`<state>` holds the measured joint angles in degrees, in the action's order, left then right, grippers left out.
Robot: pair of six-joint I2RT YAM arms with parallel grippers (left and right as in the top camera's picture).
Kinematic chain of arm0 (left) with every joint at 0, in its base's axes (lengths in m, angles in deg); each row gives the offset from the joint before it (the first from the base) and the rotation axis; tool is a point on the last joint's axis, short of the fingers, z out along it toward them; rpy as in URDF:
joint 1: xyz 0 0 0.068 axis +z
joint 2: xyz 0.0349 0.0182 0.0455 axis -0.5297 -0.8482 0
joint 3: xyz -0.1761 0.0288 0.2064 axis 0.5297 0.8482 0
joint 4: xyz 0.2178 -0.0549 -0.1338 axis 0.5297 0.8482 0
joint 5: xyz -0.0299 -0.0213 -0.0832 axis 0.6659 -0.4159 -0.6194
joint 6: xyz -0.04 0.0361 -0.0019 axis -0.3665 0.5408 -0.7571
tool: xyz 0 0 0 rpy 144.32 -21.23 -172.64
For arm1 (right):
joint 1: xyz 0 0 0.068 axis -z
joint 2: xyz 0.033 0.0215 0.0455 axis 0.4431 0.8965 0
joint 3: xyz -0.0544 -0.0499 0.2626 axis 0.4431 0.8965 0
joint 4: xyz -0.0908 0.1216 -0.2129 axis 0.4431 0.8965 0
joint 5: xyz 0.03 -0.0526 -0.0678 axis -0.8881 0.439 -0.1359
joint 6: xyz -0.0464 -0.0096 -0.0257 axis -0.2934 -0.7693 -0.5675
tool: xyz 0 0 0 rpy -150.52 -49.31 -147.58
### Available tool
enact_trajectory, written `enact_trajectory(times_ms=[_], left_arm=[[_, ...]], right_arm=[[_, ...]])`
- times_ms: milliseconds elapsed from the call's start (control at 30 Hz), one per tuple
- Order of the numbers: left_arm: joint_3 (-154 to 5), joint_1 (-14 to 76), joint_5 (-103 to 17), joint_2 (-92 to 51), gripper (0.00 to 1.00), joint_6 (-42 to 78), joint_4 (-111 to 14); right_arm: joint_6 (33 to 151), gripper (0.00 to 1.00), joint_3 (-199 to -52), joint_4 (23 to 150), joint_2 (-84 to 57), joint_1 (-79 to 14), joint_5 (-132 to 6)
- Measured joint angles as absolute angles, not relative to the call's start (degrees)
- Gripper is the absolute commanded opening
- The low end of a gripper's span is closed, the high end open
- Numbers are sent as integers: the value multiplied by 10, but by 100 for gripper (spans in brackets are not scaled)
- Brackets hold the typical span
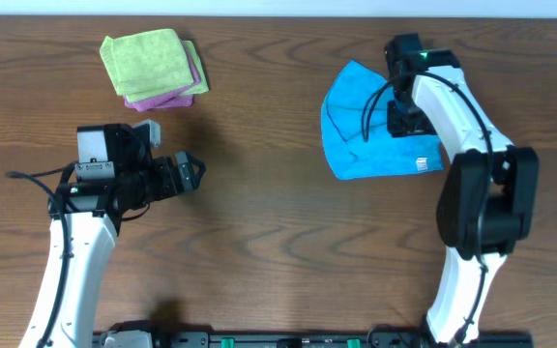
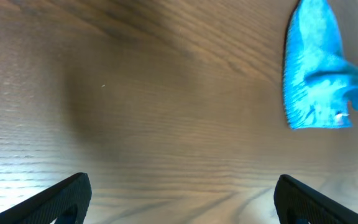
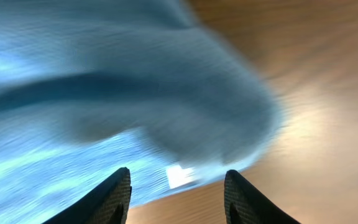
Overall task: Fold the cloth
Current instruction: 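Pull the towel corner rightward with the right gripper to spread it, then reach the left gripper to the towel's left edge and grasp it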
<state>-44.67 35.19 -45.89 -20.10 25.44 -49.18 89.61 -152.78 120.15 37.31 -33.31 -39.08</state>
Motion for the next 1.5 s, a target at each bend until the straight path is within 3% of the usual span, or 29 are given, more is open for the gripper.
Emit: enact_trajectory(times_ms=[367,767,1133,1500], left_arm=[[-527,183,-356,-278,96,160,-474],[-637,138,-376,-436,95,85,-513],[-677,79,-390,-531,95,56,-562],[-677,53,-390,-539,95,9,-589]], right_arm=[[895,54,-1506,1267,192,-258,-629],[851,56,-1198,1146,98,-50,-807],[861,62,-1076,944,97,-32,-851],[904,59,-1016,780,97,-31,-867]])
